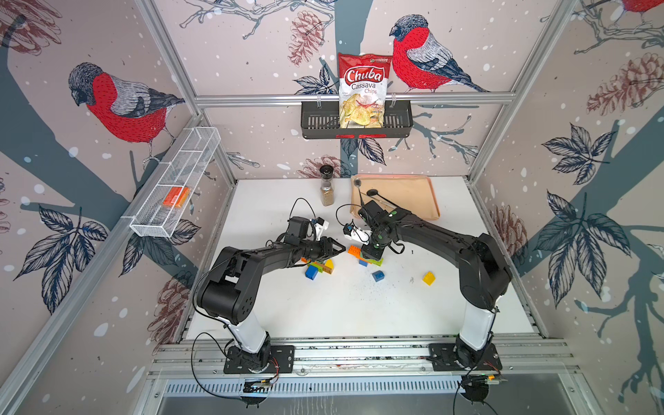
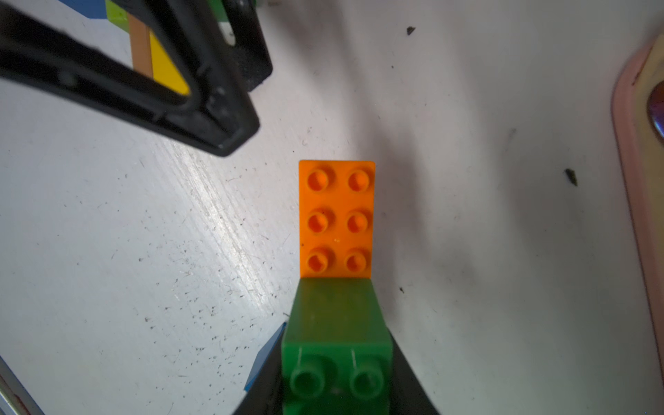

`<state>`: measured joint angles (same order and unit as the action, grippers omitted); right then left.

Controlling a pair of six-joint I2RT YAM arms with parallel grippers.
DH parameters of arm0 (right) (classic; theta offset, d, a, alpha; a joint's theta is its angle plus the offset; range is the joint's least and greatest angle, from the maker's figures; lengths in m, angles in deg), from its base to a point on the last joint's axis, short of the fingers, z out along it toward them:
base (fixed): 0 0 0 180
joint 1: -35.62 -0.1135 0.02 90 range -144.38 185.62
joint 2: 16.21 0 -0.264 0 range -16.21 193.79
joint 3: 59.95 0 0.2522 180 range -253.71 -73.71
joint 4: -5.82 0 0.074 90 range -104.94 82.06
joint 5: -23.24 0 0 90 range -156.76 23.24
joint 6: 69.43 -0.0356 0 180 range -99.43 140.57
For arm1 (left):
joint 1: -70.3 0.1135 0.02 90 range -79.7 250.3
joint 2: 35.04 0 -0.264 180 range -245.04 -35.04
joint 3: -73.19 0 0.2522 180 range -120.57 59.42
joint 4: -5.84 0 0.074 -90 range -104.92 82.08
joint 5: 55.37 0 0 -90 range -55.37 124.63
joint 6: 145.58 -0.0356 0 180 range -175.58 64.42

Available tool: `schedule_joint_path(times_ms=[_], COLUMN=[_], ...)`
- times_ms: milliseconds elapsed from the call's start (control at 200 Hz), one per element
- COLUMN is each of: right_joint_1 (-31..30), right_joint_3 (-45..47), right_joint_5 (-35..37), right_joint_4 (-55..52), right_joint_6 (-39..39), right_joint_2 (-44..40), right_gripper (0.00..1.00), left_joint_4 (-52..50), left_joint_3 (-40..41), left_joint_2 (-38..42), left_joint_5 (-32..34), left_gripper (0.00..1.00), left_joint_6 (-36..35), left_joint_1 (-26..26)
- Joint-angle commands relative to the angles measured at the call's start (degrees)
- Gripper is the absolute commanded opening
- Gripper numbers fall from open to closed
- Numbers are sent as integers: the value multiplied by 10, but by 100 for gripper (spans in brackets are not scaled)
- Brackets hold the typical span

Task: Assemble a fork with lego
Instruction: Assemble the lego brick with the lego brick.

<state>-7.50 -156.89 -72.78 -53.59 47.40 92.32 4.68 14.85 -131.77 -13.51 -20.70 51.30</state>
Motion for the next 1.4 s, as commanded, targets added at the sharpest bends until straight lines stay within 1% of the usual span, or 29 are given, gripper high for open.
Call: schedule_joint_path(times_ms=[0, 200, 350, 490, 635, 840, 1016, 1216, 1296, 1396], right_joint_1=[0, -2, -1, -1, 1, 2, 5, 20, 34, 37], right_joint_3=[4, -7, -14, -17, -22, -22, 5, 59, 87, 128], right_joint_5=[26, 19, 7, 15, 13, 29, 71, 131, 128, 149], right_joint_4=[-40, -36, -37, -34, -22, -20, -1, 7, 9, 13], right_joint_6=[-8, -15, -20, -27, -33, -57, -120, -255, -298, -316], right_joint_2=[14, 6, 0, -7, -24, -60, -117, -181, -209, -247], right_gripper=[27, 36, 46, 52, 56, 57, 56, 56, 56, 54], left_joint_4=[-5, -4, -5, -5, -5, -14, -19, -11, -2, -1], left_joint_3=[1, 3, 7, 9, 10, 5, -5, -7, -8, -14], left_joint_2=[4, 7, 12, 17, 22, 23, 27, 28, 27, 20], left_joint_5=[1, 2, 7, 10, 12, 14, 18, 16, 12, 10], left_gripper=[49, 49, 49, 49, 49, 50, 53, 56, 56, 57], left_joint_6=[-11, -11, -12, -12, -12, -19, -24, -24, -20, -23], left_joint_1=[1, 2, 2, 3, 3, 3, 3, 3, 1, -4])
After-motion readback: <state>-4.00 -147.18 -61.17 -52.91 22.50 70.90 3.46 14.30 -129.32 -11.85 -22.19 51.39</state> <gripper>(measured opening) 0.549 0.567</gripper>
